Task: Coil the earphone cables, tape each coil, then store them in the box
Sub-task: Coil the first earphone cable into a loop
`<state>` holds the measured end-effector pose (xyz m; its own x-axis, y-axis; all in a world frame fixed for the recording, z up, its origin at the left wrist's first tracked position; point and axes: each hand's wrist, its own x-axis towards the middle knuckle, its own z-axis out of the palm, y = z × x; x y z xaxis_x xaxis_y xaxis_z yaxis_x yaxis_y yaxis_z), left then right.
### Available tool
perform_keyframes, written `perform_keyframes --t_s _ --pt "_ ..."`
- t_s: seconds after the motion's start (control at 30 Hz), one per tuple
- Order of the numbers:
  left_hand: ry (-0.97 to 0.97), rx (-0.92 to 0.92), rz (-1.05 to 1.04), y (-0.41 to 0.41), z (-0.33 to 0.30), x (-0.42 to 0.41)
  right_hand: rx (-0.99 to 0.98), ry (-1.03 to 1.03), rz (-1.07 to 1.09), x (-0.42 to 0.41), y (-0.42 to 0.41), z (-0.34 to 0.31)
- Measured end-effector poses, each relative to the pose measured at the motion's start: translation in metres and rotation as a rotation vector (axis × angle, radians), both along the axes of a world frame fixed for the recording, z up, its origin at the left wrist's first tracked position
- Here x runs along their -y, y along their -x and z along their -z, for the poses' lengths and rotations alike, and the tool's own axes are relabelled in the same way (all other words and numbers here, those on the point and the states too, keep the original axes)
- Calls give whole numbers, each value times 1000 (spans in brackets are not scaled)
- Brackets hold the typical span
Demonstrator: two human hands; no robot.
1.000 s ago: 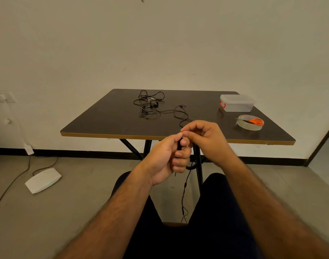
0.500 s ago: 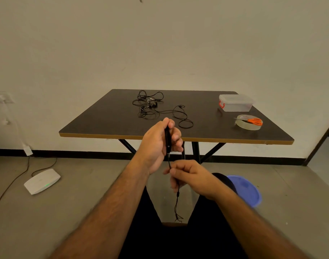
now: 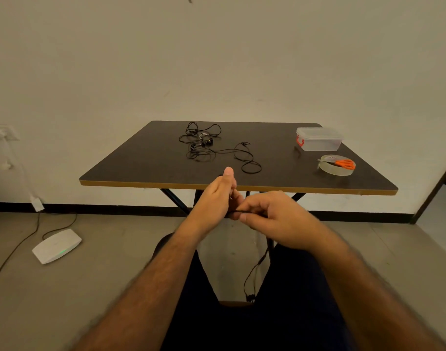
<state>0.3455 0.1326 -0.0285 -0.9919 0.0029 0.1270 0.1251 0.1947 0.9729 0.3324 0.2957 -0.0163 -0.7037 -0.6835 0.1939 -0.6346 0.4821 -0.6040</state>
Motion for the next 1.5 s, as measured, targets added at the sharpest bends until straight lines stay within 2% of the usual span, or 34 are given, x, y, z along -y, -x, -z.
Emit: perform_keyframes --t_s 0.13,0.3,0.7,0.93,1.13,1.3,1.5 --pt "10 93 159 -4 2 -4 -81 116 22 -4 8 -13" --pt "-178 162 370 -4 2 -6 -140 203 49 -10 24 -23" --pt "-345 311 521 -4 1 -6 135 554 -104 -11 40 -15" --pt "-485 276 551 -6 -1 -8 218 695 -55 -7 42 0" --pt "-700 268 666 -6 -4 -7 411 801 -50 3 37 16" --pt "-842 181 569 -4 -12 -7 540 756 -30 17 24 29" --pt "-790 66 331 -2 -19 -4 597 586 -48 17 11 40"
